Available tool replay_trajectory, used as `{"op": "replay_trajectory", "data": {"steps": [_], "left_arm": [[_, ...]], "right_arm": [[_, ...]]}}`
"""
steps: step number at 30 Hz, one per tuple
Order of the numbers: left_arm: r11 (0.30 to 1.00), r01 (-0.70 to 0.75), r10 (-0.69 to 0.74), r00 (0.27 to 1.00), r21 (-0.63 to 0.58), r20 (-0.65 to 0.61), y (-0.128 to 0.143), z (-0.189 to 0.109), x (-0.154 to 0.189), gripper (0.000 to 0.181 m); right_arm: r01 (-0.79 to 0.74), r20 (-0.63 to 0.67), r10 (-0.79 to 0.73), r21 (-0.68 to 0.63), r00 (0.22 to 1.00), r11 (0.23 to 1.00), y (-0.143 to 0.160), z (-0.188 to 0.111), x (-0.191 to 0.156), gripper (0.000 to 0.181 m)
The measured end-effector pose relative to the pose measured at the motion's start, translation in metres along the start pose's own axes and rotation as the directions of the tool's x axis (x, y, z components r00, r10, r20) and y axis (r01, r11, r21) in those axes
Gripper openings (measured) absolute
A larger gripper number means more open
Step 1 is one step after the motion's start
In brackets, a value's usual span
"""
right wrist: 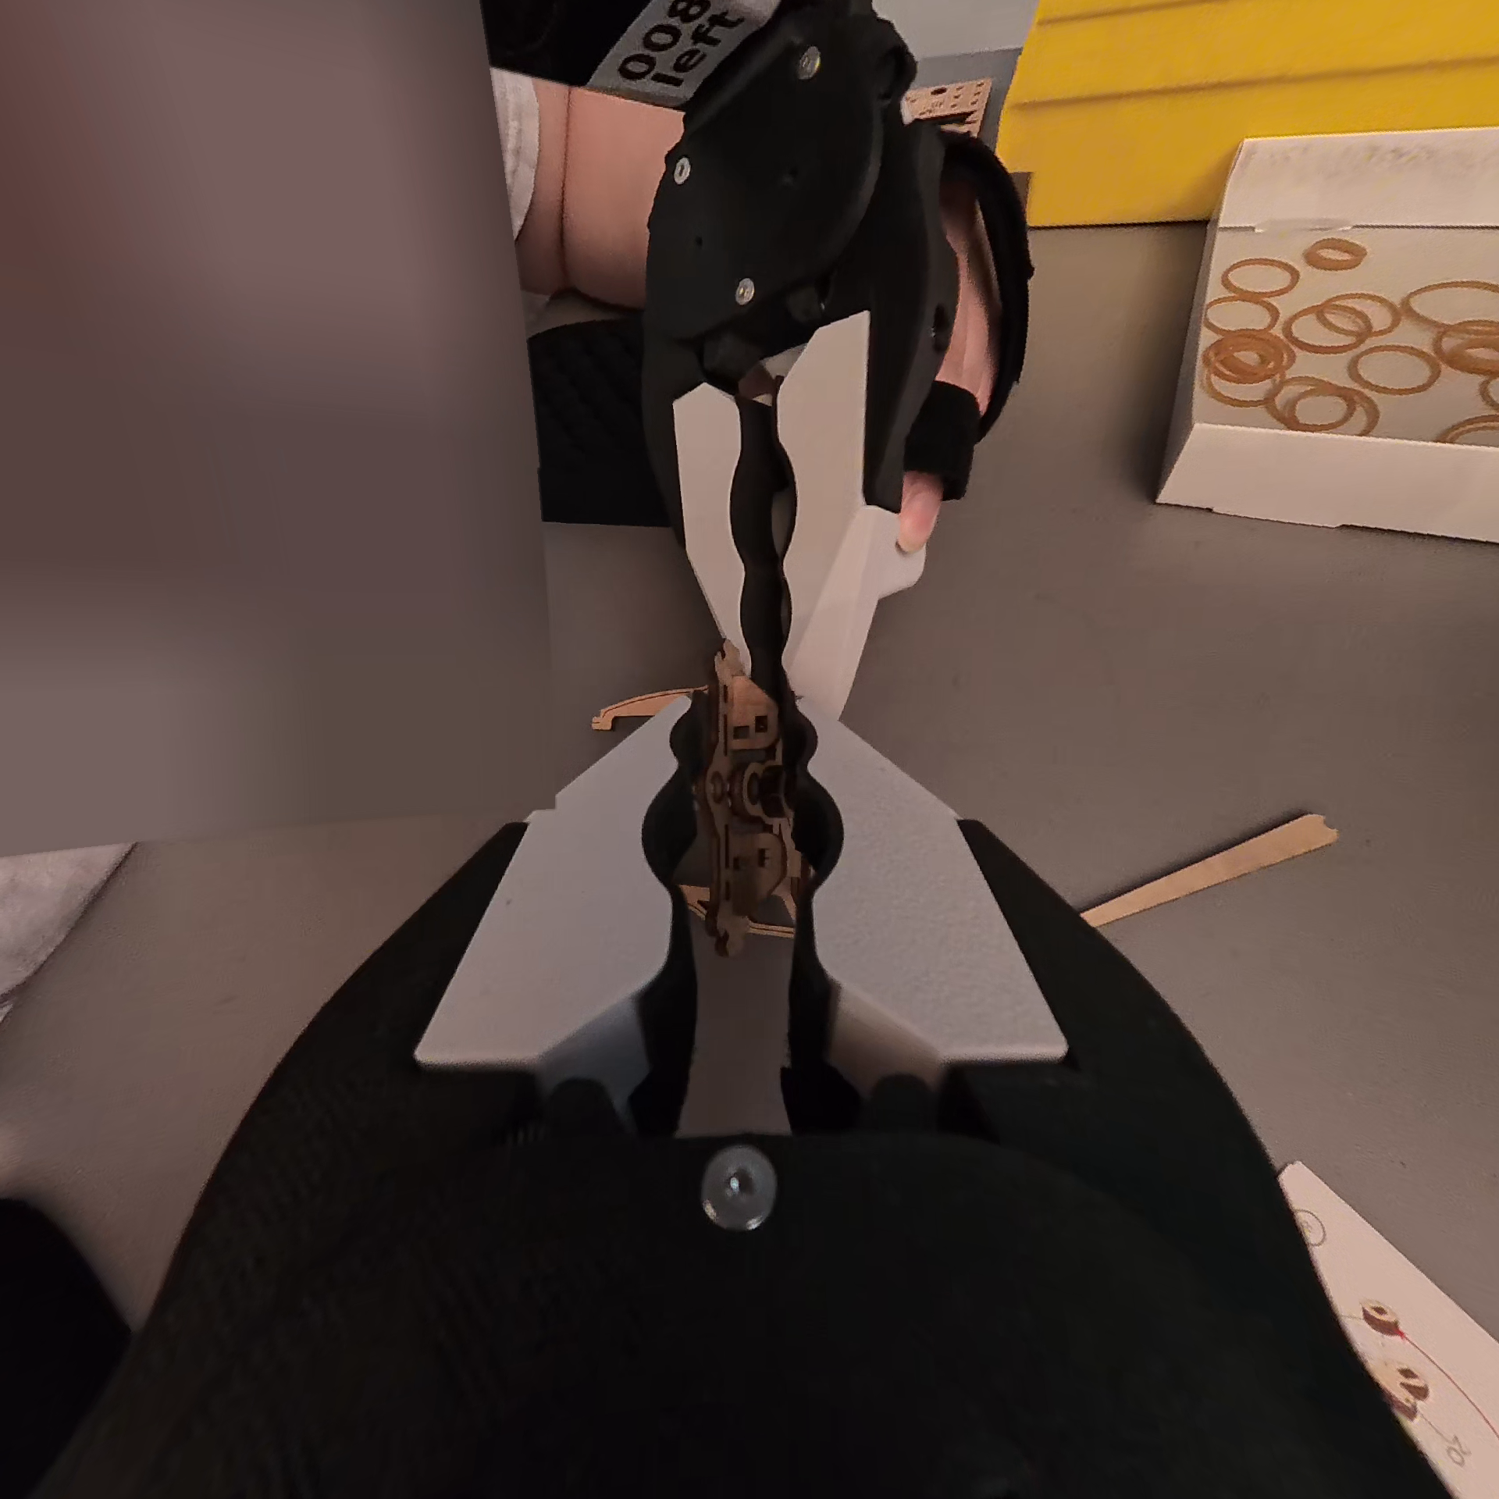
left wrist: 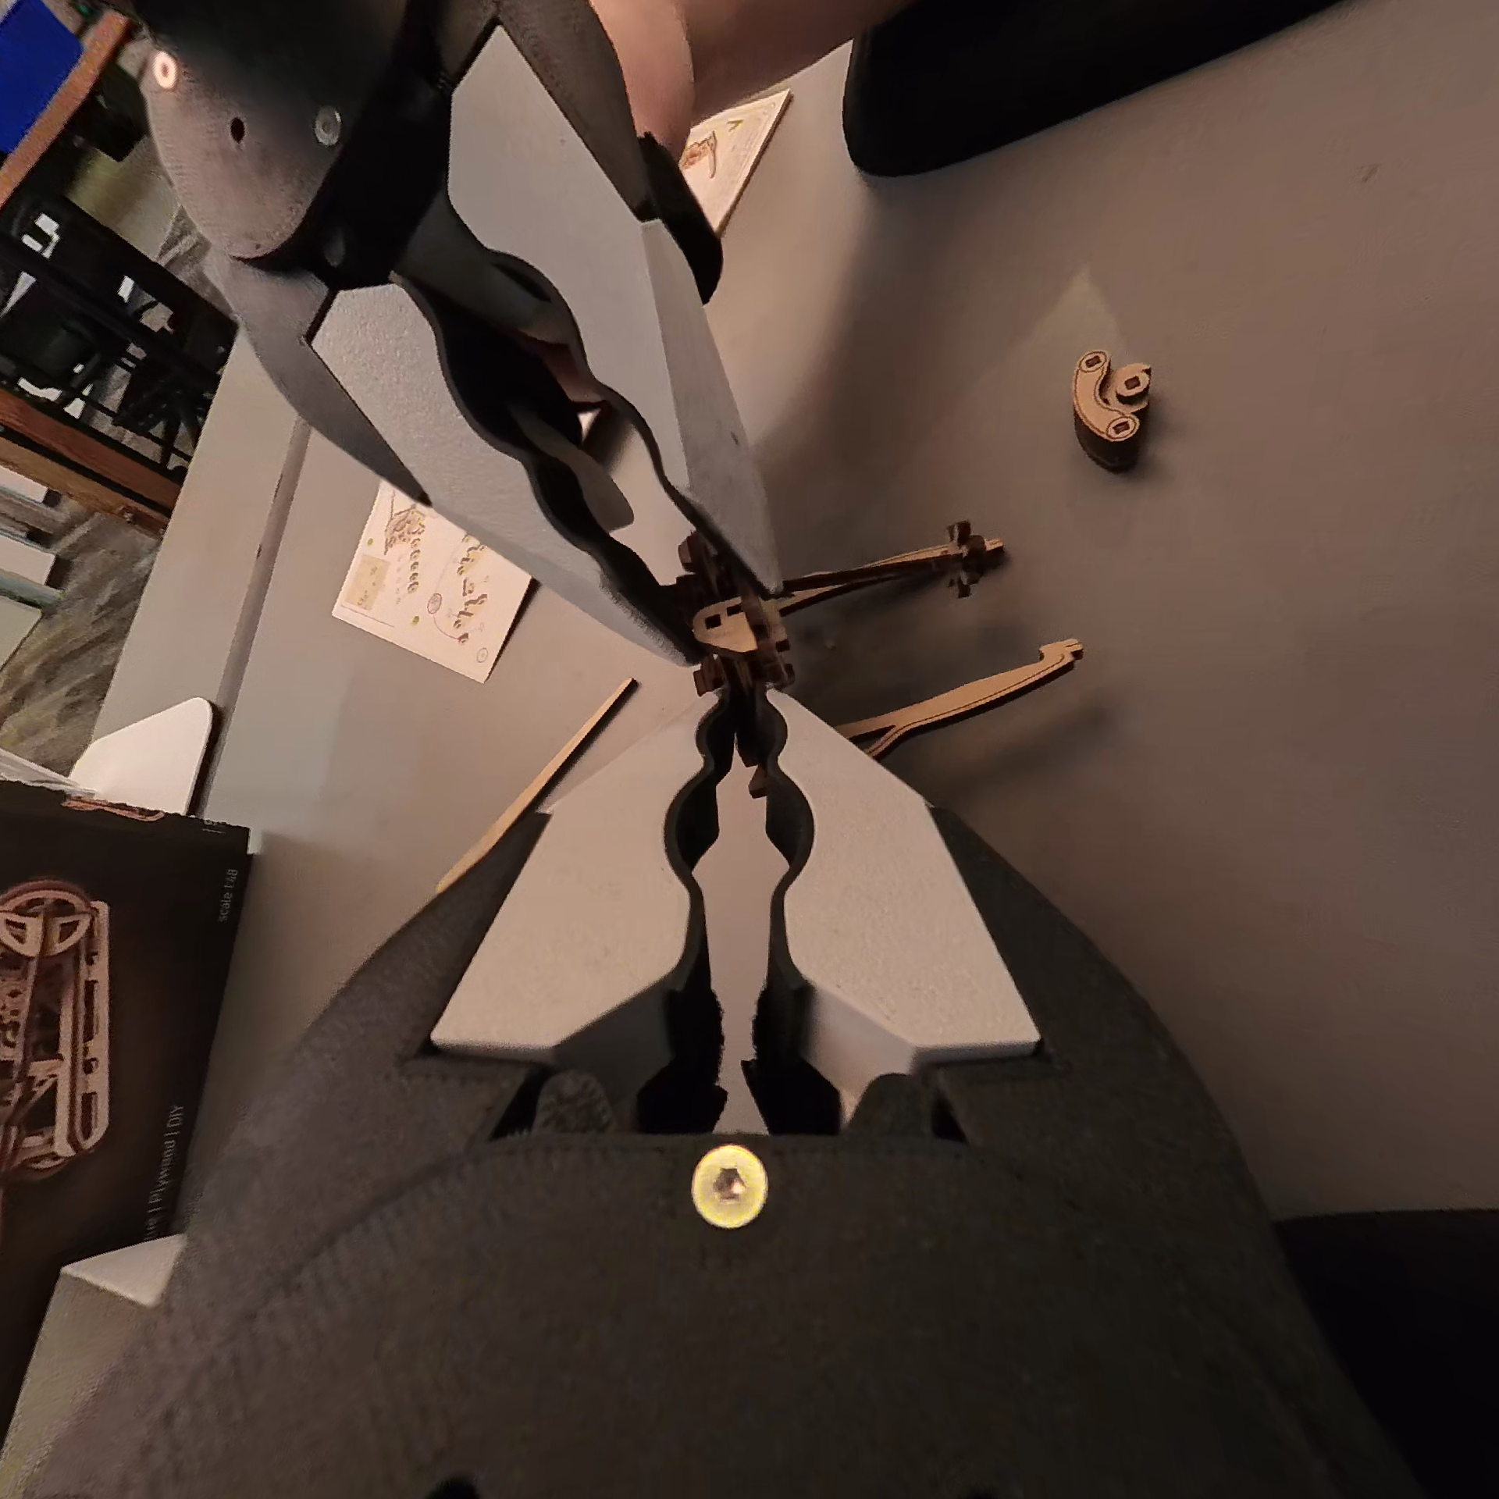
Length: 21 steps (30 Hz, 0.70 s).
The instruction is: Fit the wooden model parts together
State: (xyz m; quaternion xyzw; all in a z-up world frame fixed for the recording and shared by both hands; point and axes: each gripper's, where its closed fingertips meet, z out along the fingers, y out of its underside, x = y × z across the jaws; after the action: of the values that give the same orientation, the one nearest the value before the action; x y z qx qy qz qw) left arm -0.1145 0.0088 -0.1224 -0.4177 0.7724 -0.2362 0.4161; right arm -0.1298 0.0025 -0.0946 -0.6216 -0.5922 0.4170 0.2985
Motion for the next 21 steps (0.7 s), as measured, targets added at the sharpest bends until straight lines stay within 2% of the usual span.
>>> {"op": "replay_trajectory", "data": {"steps": [11,17,21], "left_arm": [[0.997,0.082,-0.082,0.997,0.005,-0.012,-0.0012,0.0009,-0.0014,0.000],[0.999,0.052,-0.052,0.999,-0.003,0.008,-0.0015,0.0010,-0.0001,0.000],[0.999,0.052,-0.052,0.999,0.002,0.012,-0.0018,0.0012,0.0002,0.000]], "right_arm": [[0.007,-0.034,-0.007,0.009,0.999,1.000,0.0016,-0.0009,0.0005,0.016],[-0.028,-0.031,0.028,0.016,0.999,0.999,0.0029,-0.0001,-0.0016,0.016],[0.007,-0.058,-0.006,0.017,0.998,1.000,0.0029,-0.0005,-0.0019,0.016]]}}
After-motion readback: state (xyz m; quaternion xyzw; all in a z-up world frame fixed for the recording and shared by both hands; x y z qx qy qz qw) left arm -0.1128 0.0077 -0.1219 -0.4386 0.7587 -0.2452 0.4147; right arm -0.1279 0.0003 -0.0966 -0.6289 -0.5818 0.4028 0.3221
